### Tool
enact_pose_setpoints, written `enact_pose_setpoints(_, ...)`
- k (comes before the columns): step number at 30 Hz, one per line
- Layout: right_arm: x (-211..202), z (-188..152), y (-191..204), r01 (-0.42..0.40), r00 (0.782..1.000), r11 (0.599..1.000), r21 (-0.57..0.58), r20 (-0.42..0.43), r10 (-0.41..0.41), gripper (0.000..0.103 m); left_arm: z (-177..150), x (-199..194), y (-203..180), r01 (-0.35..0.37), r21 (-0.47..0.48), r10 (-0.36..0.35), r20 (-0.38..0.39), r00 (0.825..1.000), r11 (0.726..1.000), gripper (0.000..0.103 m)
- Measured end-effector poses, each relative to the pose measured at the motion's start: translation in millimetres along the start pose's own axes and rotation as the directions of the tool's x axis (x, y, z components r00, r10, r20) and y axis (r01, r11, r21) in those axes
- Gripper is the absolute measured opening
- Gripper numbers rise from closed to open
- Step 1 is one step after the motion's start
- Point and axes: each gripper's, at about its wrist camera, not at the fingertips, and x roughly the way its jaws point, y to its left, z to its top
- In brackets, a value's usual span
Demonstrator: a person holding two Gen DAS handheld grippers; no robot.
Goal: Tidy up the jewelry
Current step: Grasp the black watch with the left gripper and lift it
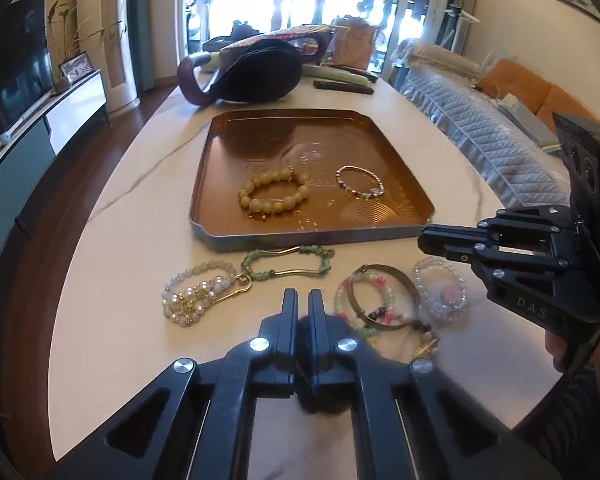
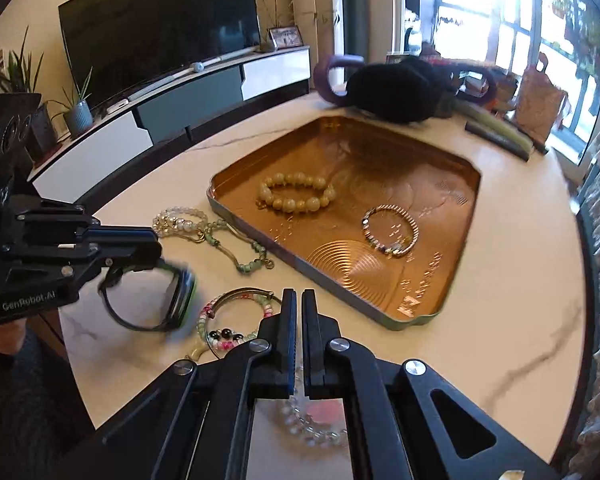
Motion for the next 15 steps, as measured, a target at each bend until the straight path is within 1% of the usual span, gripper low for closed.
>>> enact_pose_setpoints(1, 1.2, -1.5, 1.0, -0.014, 1.0, 1.0, -0.009, -0.017, 0.013, 0.002, -0.1, 1.5, -1.7, 0.008, 0.01, -0.008, -0.007, 1.0, 1.0, 0.005)
enact_pose_setpoints(2, 4.0, -2.7, 2.4, -0.025, 0.999, 1.0, -0.017, -0.033, 0.025, 0.002, -0.6, 2.3, -3.5, 0.0, 0.018, 0.001, -0.008, 1.0, 1.0, 0.009)
enact_pose_setpoints(4, 13.2, -8.4, 3.5, -0.015, 0.998, 1.0, -0.022, -0.059, 0.014, 0.007, -0.8, 2.5, -6.7, -0.02, 0.026, 0.02, -0.005, 1.0, 0.999, 0.01)
enact_pose_setpoints(6, 24.4, -12.7, 5.6, -0.02, 0.995, 0.999, -0.036, -0.098, 0.016, 0.011, -2.2, 4.7, -9.4, -0.015, 0.041, 0.016, -0.019, 1.0, 0.999, 0.011)
enact_pose_setpoints(7, 27.9, -14.4, 6.5, -0.015, 0.994, 0.999, -0.043, -0.107, 0.01, 0.012, -3.4, 6.2, -10.5, -0.029, 0.048, 0.03, -0.023, 0.999, 0.998, 0.011)
enact_pose_setpoints(9, 34.6, -16.5, 7.5, -0.01, 0.993, 0.999, -0.049, -0.117, 0.005, 0.015, -7.9, 9.8, -11.9, -0.074, 0.067, 0.076, -0.035, 0.996, 0.995, 0.022)
enact_pose_setpoints(10, 37.5, -16.9, 8.0, -0.023, 0.992, 0.999, -0.049, -0.124, 0.017, 0.015, -9.3, 12.5, -12.3, -0.089, 0.076, 0.093, -0.046, 0.995, 0.993, 0.025)
enact_pose_setpoints(12, 40.4, -16.7, 11.7, -0.015, 0.993, 0.997, -0.074, -0.121, 0.006, 0.016, -13.6, 18.4, -12.4, -0.104, 0.09, 0.11, -0.071, 0.991, 0.991, 0.045)
enact_pose_setpoints(13, 41.9, -16.1, 14.0, -0.005, 0.993, 0.996, -0.09, -0.12, -0.006, 0.016, -16.5, 22.0, -12.2, -0.124, 0.1, 0.133, -0.088, 0.987, 0.987, 0.048)
enact_pose_setpoints(15, 42.5, -15.6, 13.9, -0.004, 0.993, 0.996, -0.092, -0.119, -0.007, 0.015, -22.5, 31.7, -10.5, -0.165, 0.128, 0.182, -0.128, 0.975, 0.978, 0.049)
